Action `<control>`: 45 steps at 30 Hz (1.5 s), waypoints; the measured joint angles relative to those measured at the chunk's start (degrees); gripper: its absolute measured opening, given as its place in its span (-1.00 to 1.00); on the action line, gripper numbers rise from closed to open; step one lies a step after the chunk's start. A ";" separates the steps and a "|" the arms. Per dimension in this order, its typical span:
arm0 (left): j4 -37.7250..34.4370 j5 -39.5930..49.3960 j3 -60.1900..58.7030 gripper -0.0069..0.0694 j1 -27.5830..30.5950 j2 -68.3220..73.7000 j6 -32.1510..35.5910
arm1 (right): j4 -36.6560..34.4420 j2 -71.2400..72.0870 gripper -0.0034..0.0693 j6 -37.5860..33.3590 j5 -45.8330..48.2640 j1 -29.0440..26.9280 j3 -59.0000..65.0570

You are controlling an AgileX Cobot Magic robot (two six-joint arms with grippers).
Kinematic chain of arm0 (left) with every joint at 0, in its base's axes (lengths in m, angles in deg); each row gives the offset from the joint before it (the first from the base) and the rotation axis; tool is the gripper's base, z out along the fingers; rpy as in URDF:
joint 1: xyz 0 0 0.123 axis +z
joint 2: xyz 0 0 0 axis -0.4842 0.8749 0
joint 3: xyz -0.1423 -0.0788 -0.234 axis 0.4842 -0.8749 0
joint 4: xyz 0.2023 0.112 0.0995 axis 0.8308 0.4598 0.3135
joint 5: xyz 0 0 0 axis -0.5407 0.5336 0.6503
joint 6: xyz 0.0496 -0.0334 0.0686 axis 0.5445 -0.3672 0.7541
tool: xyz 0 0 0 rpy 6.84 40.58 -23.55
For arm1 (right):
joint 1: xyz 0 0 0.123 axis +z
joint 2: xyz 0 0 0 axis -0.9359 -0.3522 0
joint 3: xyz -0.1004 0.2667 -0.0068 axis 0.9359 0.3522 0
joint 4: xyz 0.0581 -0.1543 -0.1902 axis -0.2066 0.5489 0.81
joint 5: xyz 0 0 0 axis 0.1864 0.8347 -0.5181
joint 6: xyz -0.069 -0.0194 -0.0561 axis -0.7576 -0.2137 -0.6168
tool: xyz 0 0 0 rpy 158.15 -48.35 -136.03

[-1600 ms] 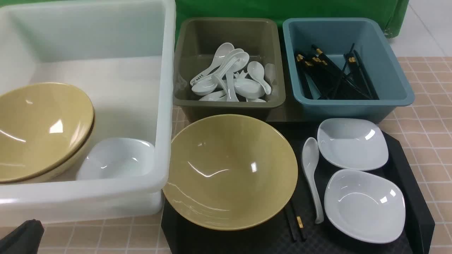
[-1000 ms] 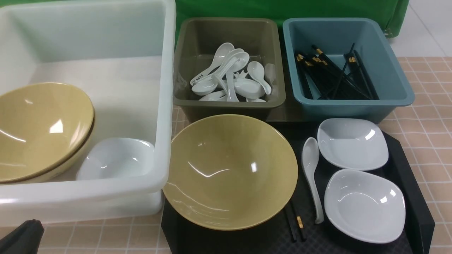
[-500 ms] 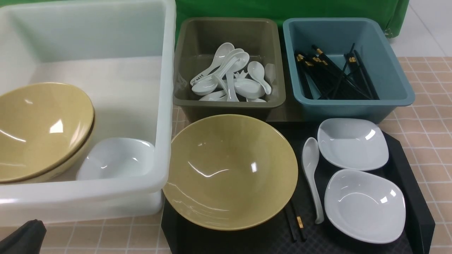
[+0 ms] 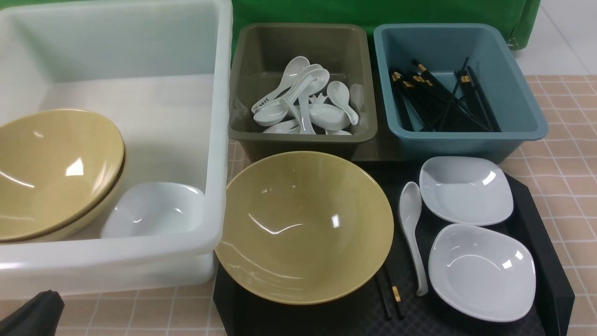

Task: On brown table put chopsticks spoon bowls plates into blue grey white boxes.
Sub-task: 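Grasp the large bowl on the tray by its rim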

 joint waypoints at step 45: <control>-10.97 -35.43 31.31 -0.84 0.00 15.00 0.73 | 0.05 -9.47 -0.52 5.61 -43.30 0.00 -23.13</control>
